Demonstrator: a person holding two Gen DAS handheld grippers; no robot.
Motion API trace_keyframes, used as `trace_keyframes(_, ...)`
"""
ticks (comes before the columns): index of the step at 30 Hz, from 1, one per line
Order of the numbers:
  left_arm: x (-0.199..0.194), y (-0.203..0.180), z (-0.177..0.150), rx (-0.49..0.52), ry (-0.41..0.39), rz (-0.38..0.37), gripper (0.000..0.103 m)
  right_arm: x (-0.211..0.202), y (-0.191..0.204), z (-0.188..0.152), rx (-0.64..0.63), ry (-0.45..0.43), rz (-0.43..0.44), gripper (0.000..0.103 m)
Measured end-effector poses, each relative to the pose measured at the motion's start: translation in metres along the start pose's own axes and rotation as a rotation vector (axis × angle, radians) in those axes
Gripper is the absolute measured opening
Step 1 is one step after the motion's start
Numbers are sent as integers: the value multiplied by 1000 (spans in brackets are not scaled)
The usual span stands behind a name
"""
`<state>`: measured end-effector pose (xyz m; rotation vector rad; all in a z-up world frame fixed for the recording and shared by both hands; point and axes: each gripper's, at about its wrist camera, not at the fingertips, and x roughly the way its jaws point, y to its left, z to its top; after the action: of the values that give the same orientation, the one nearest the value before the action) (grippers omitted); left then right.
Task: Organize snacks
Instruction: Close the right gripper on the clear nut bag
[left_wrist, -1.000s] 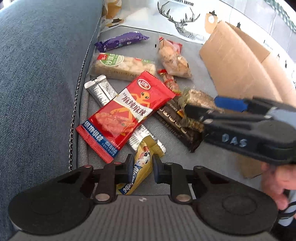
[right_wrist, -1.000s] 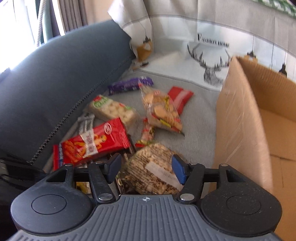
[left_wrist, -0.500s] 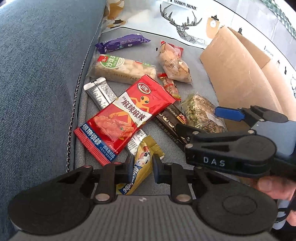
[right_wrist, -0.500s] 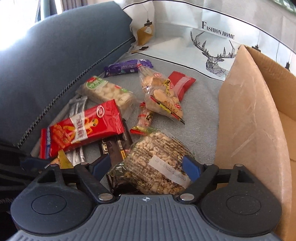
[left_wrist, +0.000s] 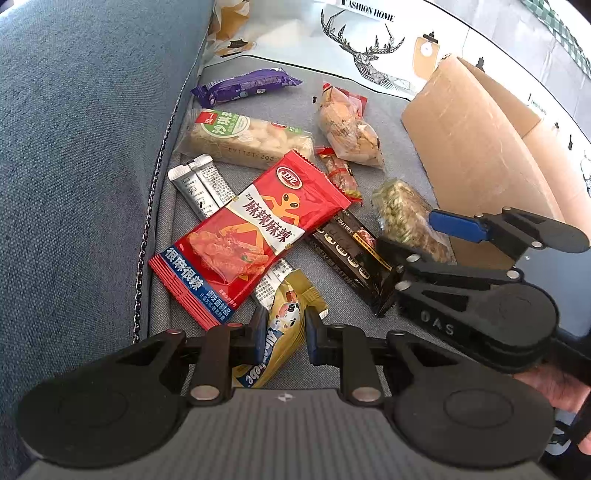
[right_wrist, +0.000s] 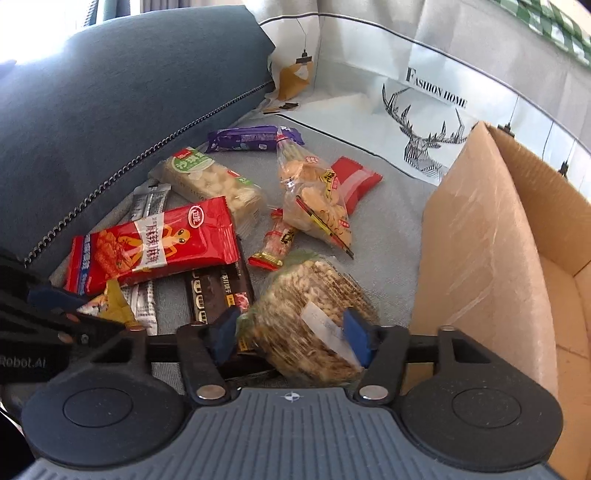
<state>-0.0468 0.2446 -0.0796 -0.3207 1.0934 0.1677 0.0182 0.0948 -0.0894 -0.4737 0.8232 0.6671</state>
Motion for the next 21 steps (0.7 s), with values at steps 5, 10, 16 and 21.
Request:
trace_keyframes(5, 0, 0, 0, 1, -1, 4, 23, -14, 2, 2, -44, -70, -32, 33)
trace_keyframes(10, 1, 0, 1, -2, 0, 3, 23, -24, -4, 4, -29, -111, -39, 28)
trace_keyframes(16, -3, 1, 0, -13, -19, -4, 23, -36, 0, 2, -53, -152, -46, 27)
trace_keyframes(21, -9, 3, 0, -21, -45, -18, 23, -49, 6, 0, -92, -186, -48, 27)
